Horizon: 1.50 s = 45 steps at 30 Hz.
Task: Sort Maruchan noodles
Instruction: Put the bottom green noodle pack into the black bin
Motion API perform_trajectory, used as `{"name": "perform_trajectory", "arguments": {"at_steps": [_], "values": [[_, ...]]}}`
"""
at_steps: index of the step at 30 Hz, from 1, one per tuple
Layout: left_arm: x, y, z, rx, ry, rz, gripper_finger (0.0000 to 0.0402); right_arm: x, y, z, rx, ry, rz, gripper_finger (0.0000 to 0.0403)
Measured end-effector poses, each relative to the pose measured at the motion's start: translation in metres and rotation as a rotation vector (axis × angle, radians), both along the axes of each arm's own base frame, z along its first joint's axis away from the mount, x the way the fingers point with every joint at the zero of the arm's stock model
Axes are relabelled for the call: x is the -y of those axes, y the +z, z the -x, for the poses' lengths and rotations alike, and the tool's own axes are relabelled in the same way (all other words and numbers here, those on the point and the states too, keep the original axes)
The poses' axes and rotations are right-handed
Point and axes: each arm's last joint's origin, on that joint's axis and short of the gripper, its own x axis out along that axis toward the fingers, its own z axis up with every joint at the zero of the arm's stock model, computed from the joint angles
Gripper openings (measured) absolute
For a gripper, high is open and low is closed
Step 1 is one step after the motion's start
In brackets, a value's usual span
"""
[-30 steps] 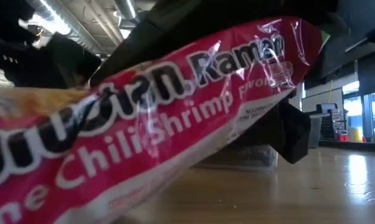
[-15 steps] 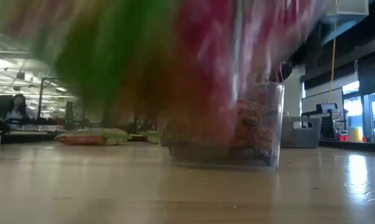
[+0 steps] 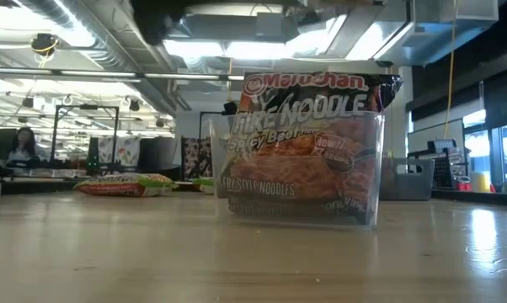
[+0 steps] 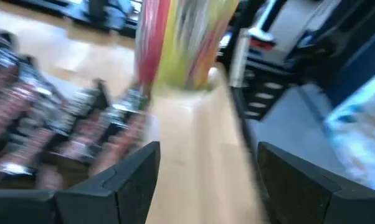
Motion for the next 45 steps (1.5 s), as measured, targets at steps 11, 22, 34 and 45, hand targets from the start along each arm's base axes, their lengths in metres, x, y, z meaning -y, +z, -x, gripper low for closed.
{"name": "perform_trajectory", "arguments": {"at_steps": [11,22,34,45], "values": [[-0.067,0.008,-0.032,0.106,0.103,-0.179,0.0264,0.069,0.032,-0.001,-0.086,0.01,0.145,0.0114],[-0.096,0.02,-0.035,0.148,0.175,-0.31,0.0264,0.132,0.085,0.039,-0.015,0.04,0.084,0.0114],[-0.13,0.024,-0.041,0.181,0.229,-0.301,0.0264,0.186,0.0,0.06,0.519,0.239,0.059,0.0118],[-0.143,0.039,-0.045,0.343,0.22,-0.253,0.0263,0.194,-0.021,0.042,0.643,0.292,0.141,0.0118]]}}
